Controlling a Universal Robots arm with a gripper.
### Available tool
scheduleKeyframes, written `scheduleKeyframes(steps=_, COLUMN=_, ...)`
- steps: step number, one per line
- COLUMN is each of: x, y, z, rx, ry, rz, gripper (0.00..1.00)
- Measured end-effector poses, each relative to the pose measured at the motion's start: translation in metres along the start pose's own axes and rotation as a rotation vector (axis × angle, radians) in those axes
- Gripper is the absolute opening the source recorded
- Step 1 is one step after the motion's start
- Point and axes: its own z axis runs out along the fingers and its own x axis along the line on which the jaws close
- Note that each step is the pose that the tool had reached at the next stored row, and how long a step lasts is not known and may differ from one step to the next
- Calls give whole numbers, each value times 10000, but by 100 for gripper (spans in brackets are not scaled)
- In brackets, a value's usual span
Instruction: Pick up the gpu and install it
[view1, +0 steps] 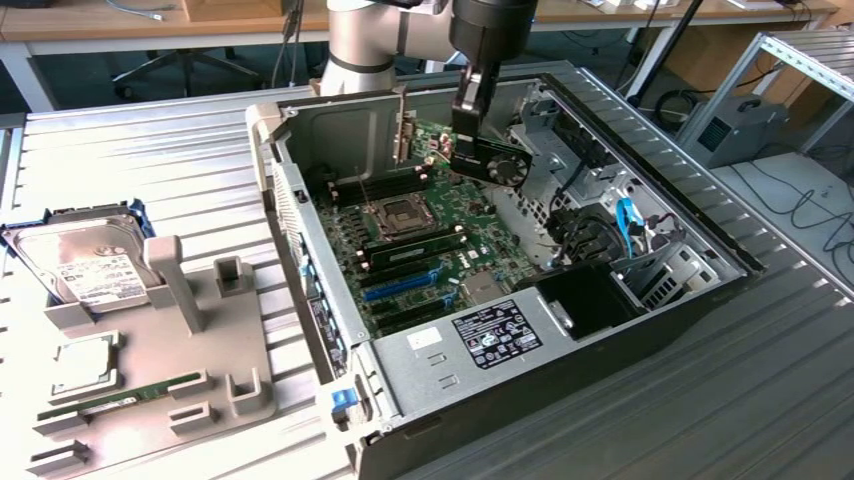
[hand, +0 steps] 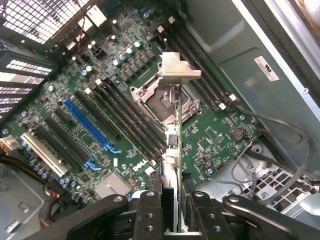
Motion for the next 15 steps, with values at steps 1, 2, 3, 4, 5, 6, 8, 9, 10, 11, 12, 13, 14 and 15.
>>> scheduleKeyframes(steps=1, x=0, y=0, z=0, rx=-1, ry=-1, rz=-16, gripper=26)
scheduleKeyframes(steps=2, x=0, y=0, z=1, rx=-1, ry=-2, rz=-33, gripper=26)
scheduleKeyframes(steps=3, x=0, y=0, z=1, rx=-2, ry=-3, rz=-51, gripper=26)
scheduleKeyframes(steps=4, x=0, y=0, z=2, rx=-2, ry=-4, rz=-69, gripper=26)
scheduleKeyframes(steps=5, x=0, y=0, z=2, rx=-2, ry=-5, rz=-84, gripper=26)
scheduleKeyframes(steps=6, x=0, y=0, z=3, rx=-3, ry=-6, rz=-99, gripper=26)
scheduleKeyframes(steps=8, x=0, y=0, z=4, rx=-4, ry=-9, rz=-148, gripper=26)
scheduleKeyframes(steps=9, x=0, y=0, z=5, rx=-5, ry=-10, rz=-171, gripper=26)
scheduleKeyframes(steps=10, x=0, y=0, z=5, rx=-6, ry=-11, rz=-197, gripper=26)
scheduleKeyframes(steps=11, x=0, y=0, z=6, rx=-7, ry=-13, rz=-227, gripper=26)
scheduleKeyframes(steps=12, x=0, y=0, z=7, rx=-8, ry=-15, rz=-252, gripper=26)
scheduleKeyframes(steps=13, x=0, y=0, z=8, rx=-8, ry=-16, rz=-279, gripper=26)
scheduleKeyframes(steps=14, x=0, y=1, z=9, rx=-9, ry=-18, rz=-304, gripper=26)
scheduleKeyframes(steps=15, x=0, y=0, z=9, rx=-9, ry=-19, rz=-321, gripper=26)
